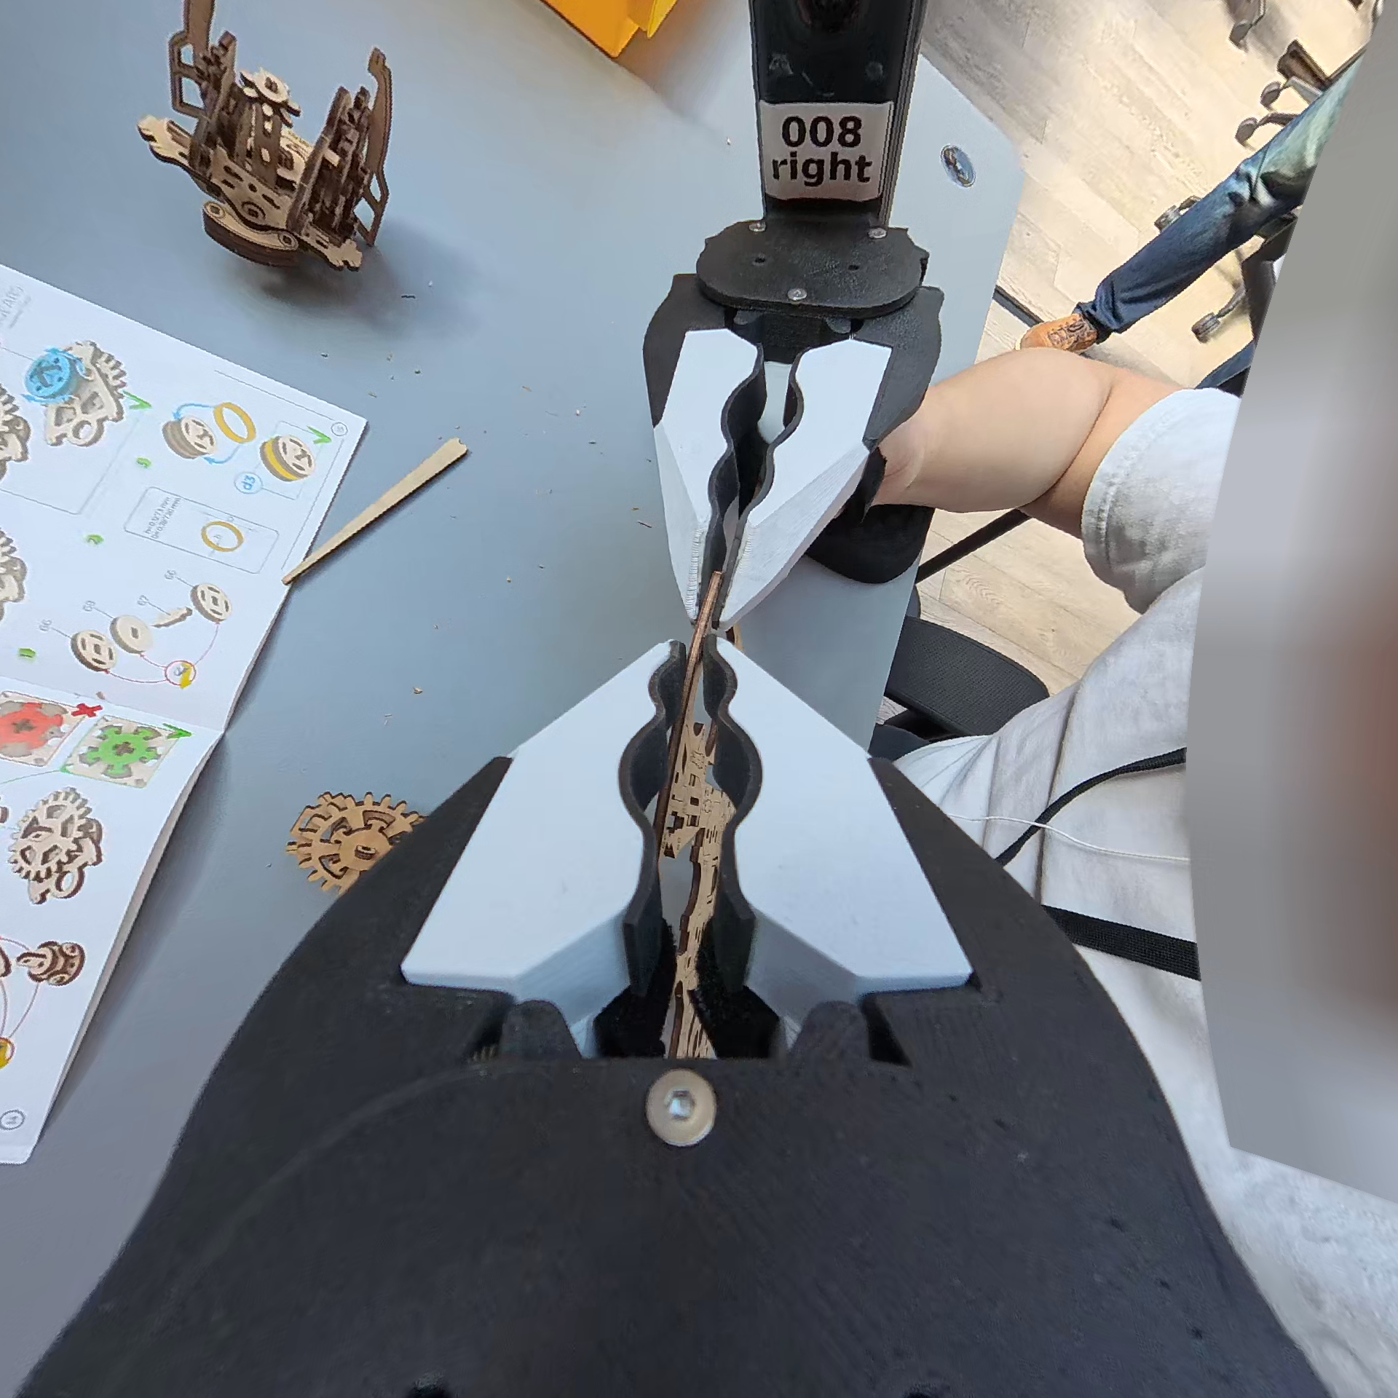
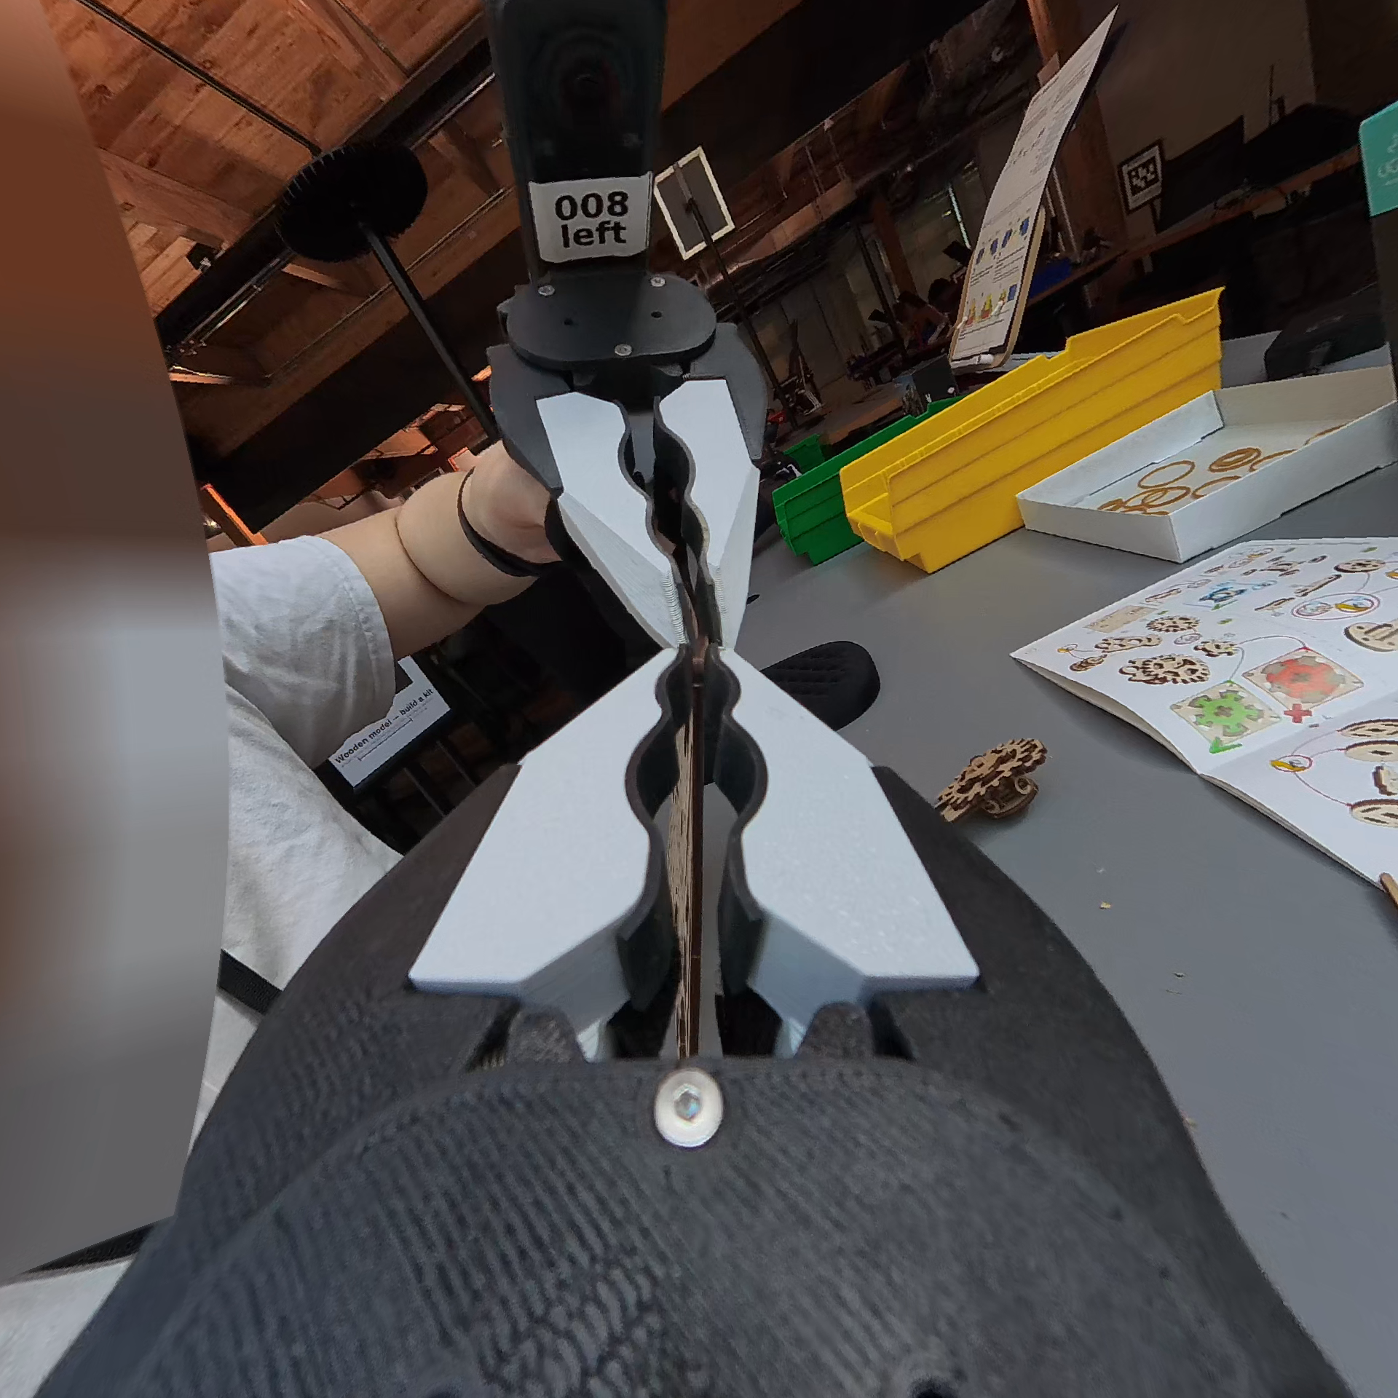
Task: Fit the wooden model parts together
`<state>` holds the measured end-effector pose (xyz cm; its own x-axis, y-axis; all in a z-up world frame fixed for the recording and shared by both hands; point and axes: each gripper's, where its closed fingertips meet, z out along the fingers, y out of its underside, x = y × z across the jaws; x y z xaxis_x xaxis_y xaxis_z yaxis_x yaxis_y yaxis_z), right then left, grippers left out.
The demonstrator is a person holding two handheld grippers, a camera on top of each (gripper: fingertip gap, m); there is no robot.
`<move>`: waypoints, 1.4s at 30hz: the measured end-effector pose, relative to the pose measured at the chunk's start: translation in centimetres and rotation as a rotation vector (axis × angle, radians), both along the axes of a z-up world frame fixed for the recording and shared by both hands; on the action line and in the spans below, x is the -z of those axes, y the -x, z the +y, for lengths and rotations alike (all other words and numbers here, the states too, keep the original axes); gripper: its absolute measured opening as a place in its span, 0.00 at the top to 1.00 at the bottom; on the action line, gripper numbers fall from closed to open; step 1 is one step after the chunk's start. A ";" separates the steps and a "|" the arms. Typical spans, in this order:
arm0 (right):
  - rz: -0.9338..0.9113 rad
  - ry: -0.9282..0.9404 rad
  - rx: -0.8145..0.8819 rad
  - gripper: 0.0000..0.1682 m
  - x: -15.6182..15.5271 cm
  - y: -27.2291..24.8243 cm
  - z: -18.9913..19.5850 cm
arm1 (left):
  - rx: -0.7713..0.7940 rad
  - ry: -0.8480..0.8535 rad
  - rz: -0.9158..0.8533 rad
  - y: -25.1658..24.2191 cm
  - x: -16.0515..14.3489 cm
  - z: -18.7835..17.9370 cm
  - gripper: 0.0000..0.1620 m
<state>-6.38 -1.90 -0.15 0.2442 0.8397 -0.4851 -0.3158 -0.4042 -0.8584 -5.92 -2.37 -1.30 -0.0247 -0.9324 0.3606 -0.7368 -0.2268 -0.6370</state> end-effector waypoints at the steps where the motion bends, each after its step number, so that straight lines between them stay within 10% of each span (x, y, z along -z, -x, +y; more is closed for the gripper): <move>1: -0.006 0.009 0.001 1.00 0.2 0.1 0.0 | -0.002 -0.006 0.010 0.1 0.2 0.1 0.98; 42: 0.021 -0.006 -0.054 0.98 0.1 -0.4 0.5 | 0.095 -0.009 0.049 0.5 0.6 -0.3 1.00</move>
